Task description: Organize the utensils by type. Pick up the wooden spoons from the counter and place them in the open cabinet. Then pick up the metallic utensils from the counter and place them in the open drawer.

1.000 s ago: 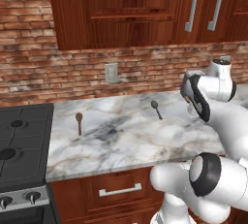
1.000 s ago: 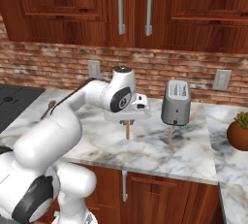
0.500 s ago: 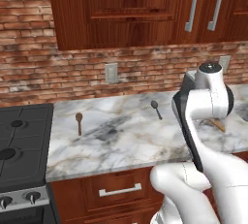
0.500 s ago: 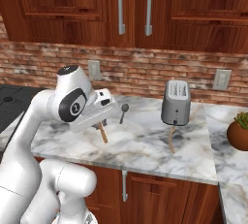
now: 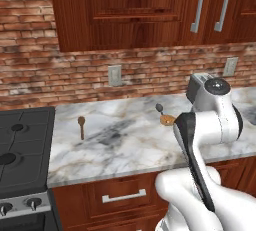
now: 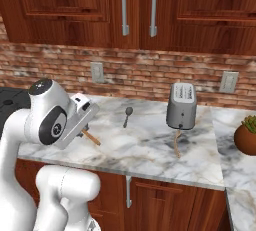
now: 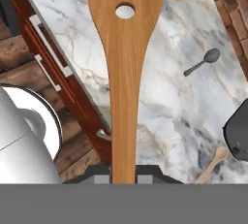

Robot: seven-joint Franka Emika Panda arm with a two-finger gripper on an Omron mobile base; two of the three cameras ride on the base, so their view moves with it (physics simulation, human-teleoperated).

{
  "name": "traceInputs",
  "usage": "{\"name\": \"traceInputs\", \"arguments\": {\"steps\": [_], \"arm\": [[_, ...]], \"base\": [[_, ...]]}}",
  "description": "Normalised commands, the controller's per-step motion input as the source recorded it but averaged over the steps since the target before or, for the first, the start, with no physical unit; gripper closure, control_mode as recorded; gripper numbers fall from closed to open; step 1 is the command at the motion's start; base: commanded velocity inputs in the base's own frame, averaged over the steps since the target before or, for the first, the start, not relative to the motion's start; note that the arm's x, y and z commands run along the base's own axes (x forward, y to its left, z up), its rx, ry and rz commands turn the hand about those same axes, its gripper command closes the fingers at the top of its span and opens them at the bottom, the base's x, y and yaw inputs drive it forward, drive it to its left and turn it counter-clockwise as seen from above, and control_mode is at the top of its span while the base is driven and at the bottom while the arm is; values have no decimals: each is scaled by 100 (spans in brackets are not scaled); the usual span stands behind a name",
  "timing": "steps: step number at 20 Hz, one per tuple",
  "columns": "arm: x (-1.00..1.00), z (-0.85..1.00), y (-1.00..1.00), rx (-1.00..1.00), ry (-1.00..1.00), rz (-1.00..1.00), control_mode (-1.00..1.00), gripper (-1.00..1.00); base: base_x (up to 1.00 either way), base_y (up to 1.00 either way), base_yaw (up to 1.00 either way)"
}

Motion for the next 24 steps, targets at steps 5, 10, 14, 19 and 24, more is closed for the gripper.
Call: {"name": "traceInputs", "arguments": {"steps": [5, 10, 14, 19, 24], "arm": [[11, 9, 65, -7, 10, 33, -100, 100], [0, 1, 33, -8, 7, 11, -100, 100], [0, 0, 4, 0, 0, 6, -100, 100], [0, 0, 0, 0, 0, 0, 100, 100], [0, 0, 0, 0, 0, 0, 100, 100]], "base": [[0, 0, 0], [0, 0, 0], [0, 0, 0], [-11, 0, 13], [-24, 0, 17]]}}
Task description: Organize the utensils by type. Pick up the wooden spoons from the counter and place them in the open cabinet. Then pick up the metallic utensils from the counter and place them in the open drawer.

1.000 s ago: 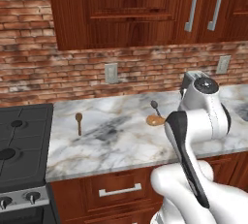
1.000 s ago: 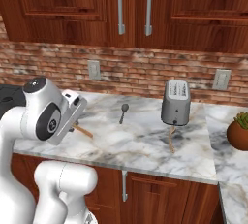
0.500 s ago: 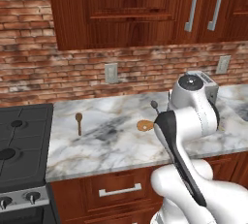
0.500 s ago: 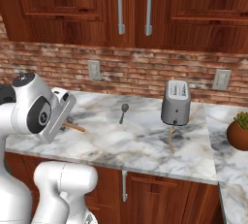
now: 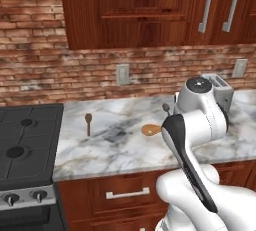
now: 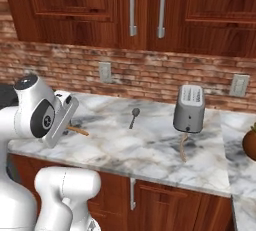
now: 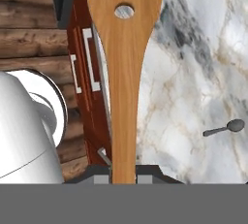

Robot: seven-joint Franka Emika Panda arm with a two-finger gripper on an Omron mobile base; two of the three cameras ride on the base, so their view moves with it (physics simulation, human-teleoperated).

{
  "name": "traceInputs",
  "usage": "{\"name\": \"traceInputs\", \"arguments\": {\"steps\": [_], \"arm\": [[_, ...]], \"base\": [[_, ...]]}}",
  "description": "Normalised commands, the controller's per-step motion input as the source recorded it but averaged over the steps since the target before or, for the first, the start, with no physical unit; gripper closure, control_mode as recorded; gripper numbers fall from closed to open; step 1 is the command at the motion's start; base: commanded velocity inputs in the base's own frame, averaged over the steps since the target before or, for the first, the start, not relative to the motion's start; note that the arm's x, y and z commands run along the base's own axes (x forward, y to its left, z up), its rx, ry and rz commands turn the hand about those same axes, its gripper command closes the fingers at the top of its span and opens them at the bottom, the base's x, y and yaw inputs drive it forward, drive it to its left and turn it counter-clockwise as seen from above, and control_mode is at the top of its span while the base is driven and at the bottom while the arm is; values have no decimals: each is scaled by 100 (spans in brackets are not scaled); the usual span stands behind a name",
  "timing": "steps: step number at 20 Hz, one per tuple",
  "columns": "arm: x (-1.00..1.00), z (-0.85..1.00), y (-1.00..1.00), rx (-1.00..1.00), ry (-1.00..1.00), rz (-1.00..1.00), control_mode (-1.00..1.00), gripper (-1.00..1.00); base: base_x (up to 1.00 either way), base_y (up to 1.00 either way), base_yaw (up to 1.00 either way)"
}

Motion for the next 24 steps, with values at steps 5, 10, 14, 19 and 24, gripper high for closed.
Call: {"name": "traceInputs", "arguments": {"steps": [5, 10, 14, 19, 24], "arm": [[0, 0, 0, 0, 0, 0, 100, 100], [0, 0, 0, 0, 0, 0, 100, 100], [0, 0, 0, 0, 0, 0, 100, 100], [0, 0, 0, 0, 0, 0, 100, 100], [0, 0, 0, 0, 0, 0, 100, 100]], "base": [[-34, 0, 28], [-22, 0, 42], [-3, 2, 53], [0, 26, 53], [0, 48, 54]]}}
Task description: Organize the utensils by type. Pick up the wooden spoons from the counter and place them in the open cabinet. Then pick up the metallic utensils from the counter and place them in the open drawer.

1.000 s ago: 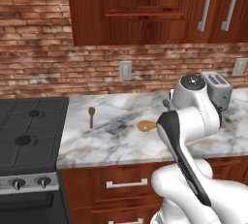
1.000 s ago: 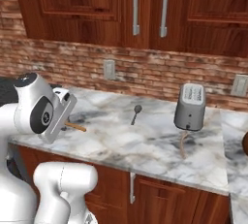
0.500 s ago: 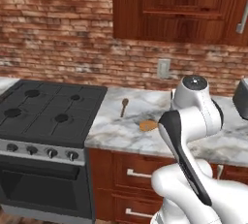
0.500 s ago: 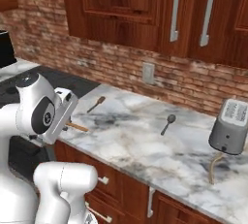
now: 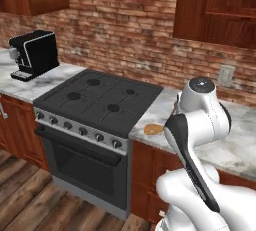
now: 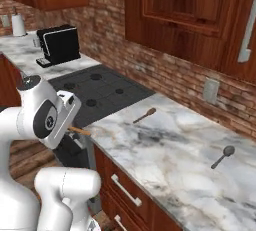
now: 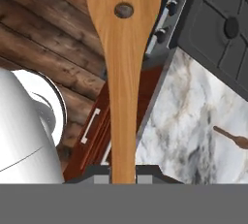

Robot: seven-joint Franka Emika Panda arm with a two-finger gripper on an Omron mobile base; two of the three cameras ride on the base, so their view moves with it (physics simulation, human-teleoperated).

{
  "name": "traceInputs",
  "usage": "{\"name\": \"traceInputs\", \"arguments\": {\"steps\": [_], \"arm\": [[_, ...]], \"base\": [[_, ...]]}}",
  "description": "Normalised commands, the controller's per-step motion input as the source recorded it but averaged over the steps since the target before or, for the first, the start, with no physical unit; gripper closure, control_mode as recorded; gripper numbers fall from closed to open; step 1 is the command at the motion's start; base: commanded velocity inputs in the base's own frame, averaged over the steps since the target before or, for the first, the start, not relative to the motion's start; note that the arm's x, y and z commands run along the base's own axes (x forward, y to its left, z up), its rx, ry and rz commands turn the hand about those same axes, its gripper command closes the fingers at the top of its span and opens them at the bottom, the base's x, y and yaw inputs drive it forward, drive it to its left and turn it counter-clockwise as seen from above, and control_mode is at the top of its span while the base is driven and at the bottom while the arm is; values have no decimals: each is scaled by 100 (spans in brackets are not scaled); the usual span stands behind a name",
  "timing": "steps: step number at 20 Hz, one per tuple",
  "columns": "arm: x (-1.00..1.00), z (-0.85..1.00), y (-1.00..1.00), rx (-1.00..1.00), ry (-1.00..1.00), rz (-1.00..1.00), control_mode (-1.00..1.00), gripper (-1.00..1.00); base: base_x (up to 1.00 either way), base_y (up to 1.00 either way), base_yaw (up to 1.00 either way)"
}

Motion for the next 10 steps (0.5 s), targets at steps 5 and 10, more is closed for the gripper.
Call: {"name": "traceInputs", "arguments": {"steps": [5, 10], "arm": [[0, 0, 0, 0, 0, 0, 100, 100], [0, 0, 0, 0, 0, 0, 100, 100]], "base": [[3, 62, 48], [12, 55, 48]]}}
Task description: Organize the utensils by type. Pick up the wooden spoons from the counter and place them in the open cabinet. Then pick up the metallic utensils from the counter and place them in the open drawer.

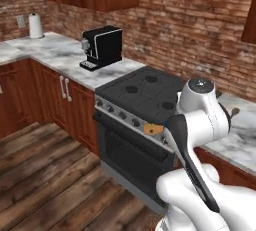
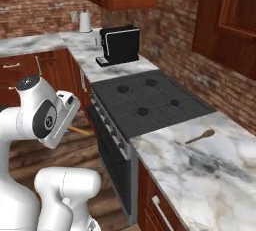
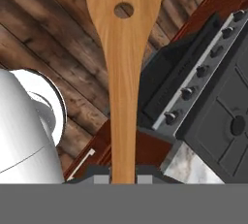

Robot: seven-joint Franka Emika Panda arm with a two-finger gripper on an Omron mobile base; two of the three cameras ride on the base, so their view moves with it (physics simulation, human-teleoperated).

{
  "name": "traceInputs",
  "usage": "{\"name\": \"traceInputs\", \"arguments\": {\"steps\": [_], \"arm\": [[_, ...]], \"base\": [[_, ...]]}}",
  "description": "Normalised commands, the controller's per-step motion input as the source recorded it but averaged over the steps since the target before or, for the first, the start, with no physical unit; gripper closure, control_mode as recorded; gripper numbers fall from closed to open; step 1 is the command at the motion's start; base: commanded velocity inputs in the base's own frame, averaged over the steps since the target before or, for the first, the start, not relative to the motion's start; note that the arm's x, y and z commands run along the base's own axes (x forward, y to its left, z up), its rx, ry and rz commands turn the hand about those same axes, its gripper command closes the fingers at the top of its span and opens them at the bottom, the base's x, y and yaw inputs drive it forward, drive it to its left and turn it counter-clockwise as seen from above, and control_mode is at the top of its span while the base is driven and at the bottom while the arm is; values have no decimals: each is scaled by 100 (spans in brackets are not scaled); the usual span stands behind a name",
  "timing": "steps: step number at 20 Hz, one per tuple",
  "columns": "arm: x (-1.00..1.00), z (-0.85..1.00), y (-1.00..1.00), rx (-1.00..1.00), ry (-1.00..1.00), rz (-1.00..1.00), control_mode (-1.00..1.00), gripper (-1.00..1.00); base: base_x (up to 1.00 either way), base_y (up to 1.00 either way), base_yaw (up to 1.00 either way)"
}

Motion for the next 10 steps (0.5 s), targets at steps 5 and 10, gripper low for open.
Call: {"name": "traceInputs", "arguments": {"steps": [5, 10], "arm": [[0, 0, 0, 0, 0, 0, 100, 100], [0, 0, 0, 0, 0, 0, 100, 100]], "base": [[28, 55, 51], [51, 62, 49]]}}
